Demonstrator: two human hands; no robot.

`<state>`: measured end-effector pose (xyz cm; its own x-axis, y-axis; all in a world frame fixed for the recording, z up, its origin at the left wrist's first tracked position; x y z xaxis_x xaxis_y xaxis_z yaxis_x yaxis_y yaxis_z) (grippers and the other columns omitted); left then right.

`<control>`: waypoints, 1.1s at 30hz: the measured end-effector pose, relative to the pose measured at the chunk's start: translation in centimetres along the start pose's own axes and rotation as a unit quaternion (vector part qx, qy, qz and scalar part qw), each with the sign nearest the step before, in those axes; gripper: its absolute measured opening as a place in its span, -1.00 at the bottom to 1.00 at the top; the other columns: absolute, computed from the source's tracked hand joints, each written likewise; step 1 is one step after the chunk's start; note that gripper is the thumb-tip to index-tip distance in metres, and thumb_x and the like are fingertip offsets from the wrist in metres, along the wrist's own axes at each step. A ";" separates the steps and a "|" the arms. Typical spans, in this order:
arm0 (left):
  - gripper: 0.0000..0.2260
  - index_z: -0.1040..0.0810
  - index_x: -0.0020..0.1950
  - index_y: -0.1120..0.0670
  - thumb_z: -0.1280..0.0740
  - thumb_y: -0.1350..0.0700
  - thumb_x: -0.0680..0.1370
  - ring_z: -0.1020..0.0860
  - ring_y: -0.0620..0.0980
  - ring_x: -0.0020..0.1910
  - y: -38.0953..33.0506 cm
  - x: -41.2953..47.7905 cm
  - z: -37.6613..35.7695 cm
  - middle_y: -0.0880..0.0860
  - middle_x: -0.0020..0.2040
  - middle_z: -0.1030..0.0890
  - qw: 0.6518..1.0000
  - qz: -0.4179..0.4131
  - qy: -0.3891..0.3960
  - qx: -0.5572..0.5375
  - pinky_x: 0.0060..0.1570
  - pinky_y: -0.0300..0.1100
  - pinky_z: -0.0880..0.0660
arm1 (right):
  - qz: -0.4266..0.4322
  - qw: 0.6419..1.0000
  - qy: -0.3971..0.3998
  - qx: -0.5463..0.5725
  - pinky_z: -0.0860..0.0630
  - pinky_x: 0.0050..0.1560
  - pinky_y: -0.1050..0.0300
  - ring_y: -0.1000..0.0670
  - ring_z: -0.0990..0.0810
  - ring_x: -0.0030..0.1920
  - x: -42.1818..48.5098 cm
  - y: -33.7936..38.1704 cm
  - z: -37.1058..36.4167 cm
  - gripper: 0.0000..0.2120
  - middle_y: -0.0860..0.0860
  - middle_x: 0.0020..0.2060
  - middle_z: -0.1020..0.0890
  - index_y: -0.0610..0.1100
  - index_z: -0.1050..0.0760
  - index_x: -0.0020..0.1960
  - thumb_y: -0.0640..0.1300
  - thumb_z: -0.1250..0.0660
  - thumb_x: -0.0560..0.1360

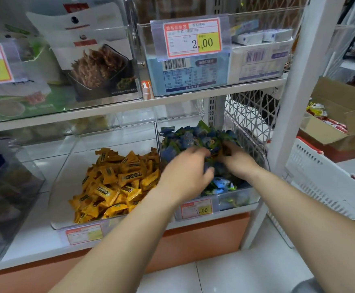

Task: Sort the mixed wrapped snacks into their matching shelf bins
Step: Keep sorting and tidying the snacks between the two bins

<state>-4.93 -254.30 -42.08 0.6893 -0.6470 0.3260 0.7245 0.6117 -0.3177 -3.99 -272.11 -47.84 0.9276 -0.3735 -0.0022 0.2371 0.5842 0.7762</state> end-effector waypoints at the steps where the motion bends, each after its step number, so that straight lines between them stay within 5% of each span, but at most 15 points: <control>1: -0.61 -0.46 0.38 0.05 -0.30 -0.04 0.58 -0.51 0.08 0.25 -0.4 0.6 -1.1 0.07 0.30 -0.53 1.000 0.007 0.022 -0.004 0.20 -0.02 -0.50 | 0.001 1.000 -0.005 0.007 -0.54 0.10 -0.04 -0.15 -0.61 0.10 0.2 0.0 0.1 -0.69 -0.10 0.16 -0.64 0.03 -0.49 0.27 -0.09 -0.36 0.53; 3: -0.60 -0.43 0.41 0.08 -0.29 0.00 0.59 -0.48 0.14 0.27 -0.6 1.6 -2.9 0.11 0.30 -0.51 0.998 0.027 0.055 -0.003 0.21 0.02 -0.48 | 0.006 1.000 -0.007 -0.006 -0.52 0.15 -0.04 -0.16 -0.60 0.15 0.6 0.0 0.1 -0.70 -0.11 0.18 -0.64 -0.03 -0.50 0.29 -0.09 -0.32 0.56; 7: -0.66 -0.42 0.36 0.12 -0.25 0.04 0.60 -0.50 0.17 0.19 0.2 3.4 -4.8 0.13 0.23 -0.51 0.994 0.093 0.064 -0.001 0.10 0.03 -0.50 | 0.002 0.997 -0.013 -0.073 -0.45 -0.23 0.17 -0.09 -0.62 -0.09 1.2 0.2 -0.4 -0.91 -0.02 -0.12 -0.67 0.02 -0.57 -0.04 -0.09 -0.28 0.54; 12: -0.64 -0.40 0.36 0.12 -0.29 0.08 0.59 -0.55 0.19 0.15 1.3 5.4 -5.3 0.15 0.28 -0.50 0.986 0.155 0.048 0.033 -0.08 -0.07 -0.44 | -0.002 0.999 -0.051 0.011 -0.31 -0.38 0.31 0.18 -0.43 -0.32 1.6 0.1 -0.7 -0.76 0.22 -0.35 -0.47 0.10 -0.45 -0.26 -0.20 -0.35 0.47; 14: -0.56 -0.30 0.45 0.13 -0.29 0.08 0.60 -0.54 0.21 0.19 1.6 5.8 -5.7 0.18 0.34 -0.46 0.984 0.148 0.084 0.062 -0.06 -0.05 -0.44 | 0.004 0.998 -0.030 0.064 -0.39 -0.27 0.30 0.16 -0.48 -0.24 1.5 0.3 -0.7 -0.72 0.19 -0.26 -0.51 0.12 -0.41 -0.19 -0.26 -0.32 0.48; 18: -0.43 -0.21 0.52 0.02 -0.32 0.01 0.55 -0.56 0.18 0.17 2.6 6.3 -5.9 0.12 0.34 -0.51 0.978 0.124 0.158 0.054 0.03 -0.01 -0.53 | 0.002 0.989 0.059 0.132 -0.53 0.18 0.10 0.00 -0.59 0.08 1.5 0.4 -0.8 -0.64 0.02 0.10 -0.63 0.05 -0.47 0.25 -0.27 -0.31 0.53; 25: -0.42 -0.36 0.42 -0.08 -0.43 0.02 0.43 -0.58 0.04 0.02 3.1 6.1 -5.3 0.00 0.15 -0.59 0.971 0.123 0.198 -0.046 -0.10 -0.09 -0.52 | -0.023 0.991 0.121 0.048 -0.49 0.26 -0.05 -0.12 -0.58 0.15 1.4 0.3 -0.7 -0.69 -0.12 0.15 -0.63 -0.17 -0.57 0.25 -0.25 -0.33 0.51; 28: -0.39 -0.32 0.46 -0.09 -0.44 0.01 0.45 -0.57 0.05 0.06 3.2 5.5 -5.3 -0.01 0.18 -0.59 0.974 0.117 0.182 -0.062 -0.04 -0.09 -0.53 | -0.004 0.992 0.126 0.026 -0.52 0.12 0.03 -0.08 -0.60 0.09 0.9 0.1 0.0 -0.73 -0.09 0.07 -0.65 -0.19 -0.60 0.19 -0.28 -0.39 0.49; 31: -0.39 -0.35 0.41 -0.11 -0.50 -0.02 0.41 -0.58 0.00 0.03 3.5 4.9 -4.9 -0.06 0.15 -0.58 0.975 0.115 0.166 -0.091 -0.02 -0.10 -0.55 | -0.005 0.994 0.103 0.045 -0.45 -0.29 0.26 -0.01 -0.56 -0.17 0.1 -0.5 0.8 -0.90 0.02 -0.23 -0.62 -0.16 -0.62 -0.11 -0.28 -0.49 0.40; 33: -0.41 -0.41 0.34 -0.10 -0.55 -0.02 0.36 -0.56 -0.05 -0.01 3.5 4.6 -4.7 -0.12 0.07 -0.56 0.974 0.111 0.166 -0.108 -0.07 -0.14 -0.54 | -0.003 0.993 0.097 0.065 -0.39 -0.38 0.35 0.05 -0.54 -0.26 -0.3 -0.7 1.2 -0.84 0.09 -0.33 -0.58 -0.07 -0.59 -0.19 -0.25 -0.54 0.35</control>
<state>0.75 -257.27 -45.84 0.7630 -0.6429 -0.0671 0.5143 0.6666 -0.5396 -4.75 -273.26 -47.64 0.9676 -0.2227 -0.1188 0.2150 0.4805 0.8502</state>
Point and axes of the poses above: each hand's wrist, its own x-axis towards the middle knuckle, its own z-axis out of the back of the hand, y = z × x, the point moved 4 cm from there along x, towards the middle knuckle
